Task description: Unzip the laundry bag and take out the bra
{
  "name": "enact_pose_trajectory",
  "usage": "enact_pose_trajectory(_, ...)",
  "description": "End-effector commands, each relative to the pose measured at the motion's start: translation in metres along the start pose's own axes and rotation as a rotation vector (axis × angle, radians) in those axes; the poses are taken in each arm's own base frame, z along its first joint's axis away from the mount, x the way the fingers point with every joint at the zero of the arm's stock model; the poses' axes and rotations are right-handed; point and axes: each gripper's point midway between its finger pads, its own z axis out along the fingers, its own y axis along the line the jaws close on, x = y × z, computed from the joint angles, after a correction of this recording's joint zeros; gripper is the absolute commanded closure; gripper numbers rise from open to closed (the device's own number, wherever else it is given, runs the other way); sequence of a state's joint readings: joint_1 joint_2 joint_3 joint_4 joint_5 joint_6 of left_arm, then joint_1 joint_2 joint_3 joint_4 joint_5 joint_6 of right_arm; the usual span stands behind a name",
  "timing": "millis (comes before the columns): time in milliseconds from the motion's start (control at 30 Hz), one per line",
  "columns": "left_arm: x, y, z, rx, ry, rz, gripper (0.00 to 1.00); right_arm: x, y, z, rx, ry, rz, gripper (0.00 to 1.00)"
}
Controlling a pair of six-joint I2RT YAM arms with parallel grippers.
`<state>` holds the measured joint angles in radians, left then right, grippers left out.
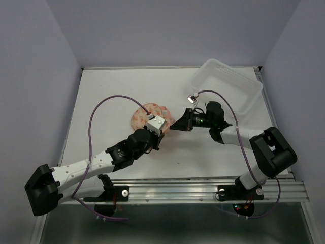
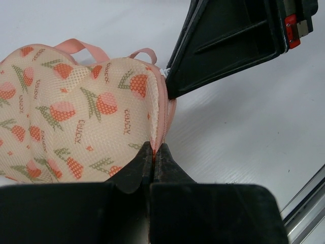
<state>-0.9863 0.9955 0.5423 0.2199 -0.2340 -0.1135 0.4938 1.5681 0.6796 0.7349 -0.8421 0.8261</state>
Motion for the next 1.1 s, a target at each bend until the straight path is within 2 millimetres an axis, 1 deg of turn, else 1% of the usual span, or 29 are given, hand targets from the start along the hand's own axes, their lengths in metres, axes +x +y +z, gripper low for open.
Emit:
enact_pose_trajectory(0, -0.009, 0.001, -0.001, -0.006, -0.037, -0.015, 1.00, -0.015, -0.001, -0.009, 0.040, -0.043, -0.089, 0.91)
enact_pose_trajectory(67, -0.009, 0.002, -0.001, -0.012, -0.037, -0.017, 1.00, -0.013, -0.007, -0.010, 0.082, -0.025, -0.078, 0.94)
enact_pose_trajectory(100, -0.008, 0.003, -0.002, -0.015, -0.033, -0.017, 1.00, -0.016, -0.009, -0.012, 0.104, -0.032, -0.111, 0.99)
enact_pose_trajectory(133, -0.008, 0.003, -0.002, -0.017, -0.031, -0.018, 1.00, -0.016, -0.012, -0.013, 0.130, -0.029, -0.114, 0.99)
enact_pose_trajectory(167, -0.008, 0.003, -0.002, -0.018, -0.032, -0.018, 1.00, -0.016, -0.020, -0.018, 0.177, -0.021, -0.094, 0.99)
enact_pose_trajectory(200, -0.009, 0.004, -0.003, -0.020, -0.031, -0.019, 1.00, -0.021, -0.023, -0.020, 0.213, -0.037, -0.127, 0.99)
enact_pose_trajectory(233, -0.008, 0.004, -0.003, -0.022, -0.027, -0.019, 1.00, -0.025, -0.028, -0.025, 0.243, -0.047, -0.129, 0.99)
enact_pose_trajectory(267, -0.007, 0.005, -0.003, -0.026, -0.024, -0.022, 1.00, -0.024, -0.033, -0.031, 0.278, -0.044, -0.112, 0.99)
enact_pose_trajectory(333, -0.007, 0.006, -0.004, -0.032, -0.024, -0.026, 1.00, -0.038, -0.043, -0.045, 0.356, -0.091, -0.124, 0.99)
enact_pose_trajectory(367, -0.006, 0.007, -0.004, -0.037, -0.019, -0.027, 1.00, -0.040, -0.052, -0.054, 0.410, -0.094, -0.100, 0.99)
enact_pose_trajectory(400, -0.004, 0.008, -0.004, -0.047, -0.011, -0.027, 1.00, -0.050, -0.056, -0.061, 0.456, -0.126, -0.120, 0.99)
enact_pose_trajectory(467, -0.002, 0.009, -0.004, -0.054, 0.001, -0.025, 1.00, -0.053, -0.064, -0.072, 0.520, -0.141, -0.105, 0.99)
enact_pose_trajectory(500, 0.001, 0.010, -0.003, -0.063, 0.014, -0.024, 1.00, -0.060, -0.069, -0.078, 0.559, -0.168, -0.112, 0.99)
enact_pose_trajectory(567, 0.002, 0.012, -0.002, -0.076, 0.025, -0.022, 1.00, -0.061, -0.071, -0.082, 0.585, -0.173, -0.122, 0.99)
enact_pose_trajectory(700, 0.001, 0.011, -0.003, -0.069, 0.021, -0.025, 1.00, -0.055, -0.061, -0.073, 0.502, -0.132, -0.120, 0.99)
enact_pose_trajectory(767, 0.001, 0.012, -0.004, -0.076, 0.019, -0.033, 1.00, -0.055, -0.062, -0.074, 0.508, -0.146, -0.119, 0.99)
enact_pose_trajectory(800, 0.002, 0.014, -0.004, -0.084, 0.020, -0.038, 0.92, -0.055, -0.062, -0.074, 0.508, -0.149, -0.122, 0.99)
enact_pose_trajectory(833, 0.002, 0.016, -0.004, -0.096, 0.022, -0.042, 0.79, -0.051, -0.056, -0.069, 0.488, -0.135, -0.134, 0.99)
enact_pose_trajectory(867, 0.003, 0.016, -0.004, -0.098, 0.022, -0.052, 0.60, -0.049, -0.053, -0.066, 0.477, -0.129, -0.143, 0.99)
enact_pose_trajectory(900, 0.002, 0.016, -0.004, -0.099, 0.019, -0.058, 0.11, -0.047, -0.049, -0.063, 0.471, -0.126, -0.155, 0.99)
enact_pose_trajectory(933, 0.000, 0.014, -0.004, -0.094, 0.015, -0.060, 0.01, -0.046, -0.045, -0.059, 0.465, -0.122, -0.168, 0.99)
enact_pose_trajectory(1067, -0.013, 0.003, -0.002, -0.037, 0.008, -0.030, 0.01, -0.034, -0.026, -0.036, 0.444, -0.106, -0.230, 0.99)
